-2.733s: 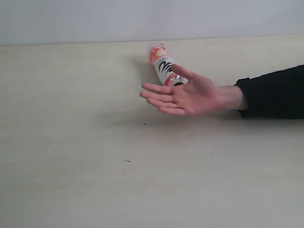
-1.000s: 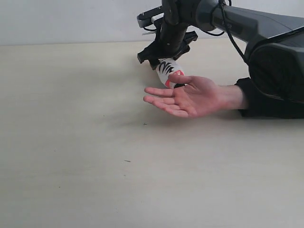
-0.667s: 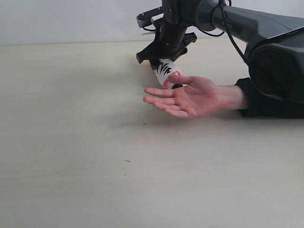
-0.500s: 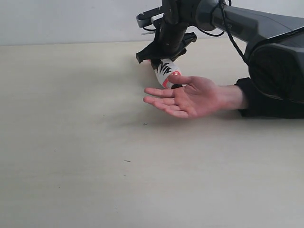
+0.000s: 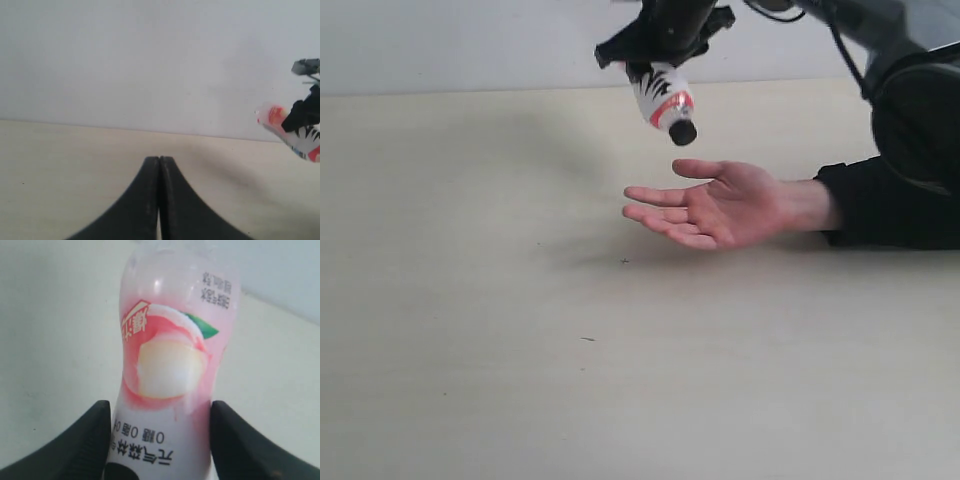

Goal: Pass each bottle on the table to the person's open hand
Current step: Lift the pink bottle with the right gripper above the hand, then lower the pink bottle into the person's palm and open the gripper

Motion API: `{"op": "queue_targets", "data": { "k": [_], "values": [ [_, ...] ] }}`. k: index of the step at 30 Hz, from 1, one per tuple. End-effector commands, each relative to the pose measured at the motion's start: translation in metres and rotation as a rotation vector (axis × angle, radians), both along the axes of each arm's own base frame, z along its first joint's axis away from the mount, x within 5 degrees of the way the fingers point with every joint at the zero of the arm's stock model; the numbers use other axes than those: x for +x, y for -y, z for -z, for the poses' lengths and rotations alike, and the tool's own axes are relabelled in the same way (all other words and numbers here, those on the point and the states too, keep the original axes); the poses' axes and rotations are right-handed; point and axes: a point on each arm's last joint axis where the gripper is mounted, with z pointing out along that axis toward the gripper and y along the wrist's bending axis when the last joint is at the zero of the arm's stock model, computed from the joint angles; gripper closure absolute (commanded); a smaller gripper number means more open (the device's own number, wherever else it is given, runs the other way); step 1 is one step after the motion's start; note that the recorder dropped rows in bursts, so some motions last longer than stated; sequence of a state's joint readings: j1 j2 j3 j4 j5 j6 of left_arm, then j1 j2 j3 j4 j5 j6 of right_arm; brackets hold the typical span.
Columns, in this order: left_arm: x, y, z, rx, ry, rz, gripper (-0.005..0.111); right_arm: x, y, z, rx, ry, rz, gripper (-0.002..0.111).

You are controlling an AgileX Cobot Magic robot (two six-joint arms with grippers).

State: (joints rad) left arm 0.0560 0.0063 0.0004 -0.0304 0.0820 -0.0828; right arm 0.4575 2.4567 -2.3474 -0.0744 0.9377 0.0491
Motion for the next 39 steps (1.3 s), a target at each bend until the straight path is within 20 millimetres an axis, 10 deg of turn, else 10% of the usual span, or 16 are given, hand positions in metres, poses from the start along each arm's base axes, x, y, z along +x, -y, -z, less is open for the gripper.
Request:
{"op": "queue_targets", "data": {
  "k": [1,6,20,39],
  "values": [
    [-0.001,0.000,0.000,0.000,0.005,0.007,0.107,-0.014,0.010,-0.063,0.011,0.077,-0.010,0.108],
    [-0.001,0.000,0.000,0.000,0.005,0.007,0.107,-0.034,0.020,-0.098,-0.005,0.041,-0.001,0.108],
    [-0.001,0.000,0.000,0.000,0.005,0.007,0.107,-0.069,0.024,-0.088,0.006,-0.187,-0.087,0.108],
    [-0.001,0.000,0.000,0.000,0.005,0.007,0.107,-0.126,0.052,0.003,0.062,-0.212,0.040,0.108]
  ]
}}
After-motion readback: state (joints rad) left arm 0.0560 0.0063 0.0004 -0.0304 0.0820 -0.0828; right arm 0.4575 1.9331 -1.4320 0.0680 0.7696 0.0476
